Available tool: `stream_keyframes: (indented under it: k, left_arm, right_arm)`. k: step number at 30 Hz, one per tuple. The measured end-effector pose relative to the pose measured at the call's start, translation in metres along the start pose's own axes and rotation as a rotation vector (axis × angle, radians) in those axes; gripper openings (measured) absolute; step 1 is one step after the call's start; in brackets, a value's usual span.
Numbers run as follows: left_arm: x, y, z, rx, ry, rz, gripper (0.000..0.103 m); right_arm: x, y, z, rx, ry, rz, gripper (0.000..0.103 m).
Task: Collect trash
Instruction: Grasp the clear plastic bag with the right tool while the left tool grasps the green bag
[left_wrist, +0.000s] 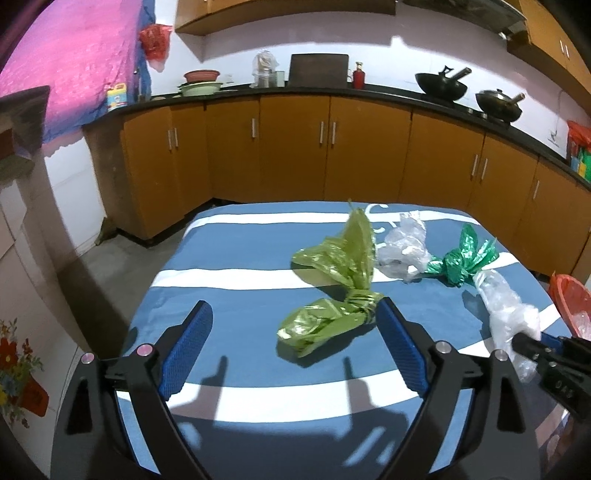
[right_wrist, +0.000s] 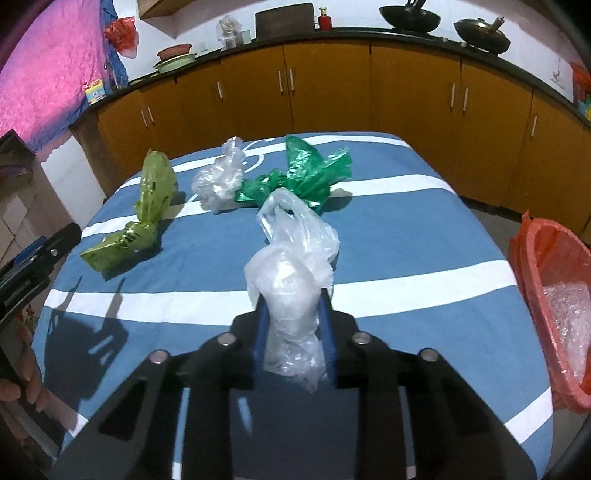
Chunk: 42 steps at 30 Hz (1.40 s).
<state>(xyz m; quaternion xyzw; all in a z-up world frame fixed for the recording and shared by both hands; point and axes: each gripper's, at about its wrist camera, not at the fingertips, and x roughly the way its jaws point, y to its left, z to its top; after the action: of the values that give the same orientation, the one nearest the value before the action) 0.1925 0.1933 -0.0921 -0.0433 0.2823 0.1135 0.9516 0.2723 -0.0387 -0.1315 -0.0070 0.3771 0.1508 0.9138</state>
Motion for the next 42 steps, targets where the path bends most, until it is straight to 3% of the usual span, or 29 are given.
stream_keyframes:
  k: [6, 15, 23, 28, 31, 42]
  left_arm:
    - [0.014, -0.016, 0.001, 0.051, 0.042, 0.005, 0.089]
    - [0.047, -0.025, 0.007, 0.083, 0.167, 0.002, 0.087]
    - [0.057, -0.025, 0.005, 0.086, 0.231, -0.048, 0.059]
    - [0.060, -0.023, 0.004, 0.070, 0.255, -0.091, 0.020]
    - [0.059, -0.023, 0.003, 0.062, 0.246, -0.097, 0.009]
    - [0.038, -0.026, 0.009, 0.039, 0.199, -0.112, 0.004]
  right_arm:
    - [-0.015, -0.021, 0.001, 0.026, -0.071, -0.045, 0.021]
    - [-0.016, -0.039, 0.000, 0.080, -0.063, -0.036, 0.021]
    - [-0.012, -0.046, -0.001, 0.116, -0.047, -0.020, 0.022]
    - [-0.012, -0.046, -0.001, 0.118, -0.048, -0.021, 0.022]
    - [-0.012, -0.047, -0.001, 0.115, -0.049, -0.026, 0.022]
    - [-0.025, -0.049, 0.001, 0.109, -0.069, -0.034, 0.022]
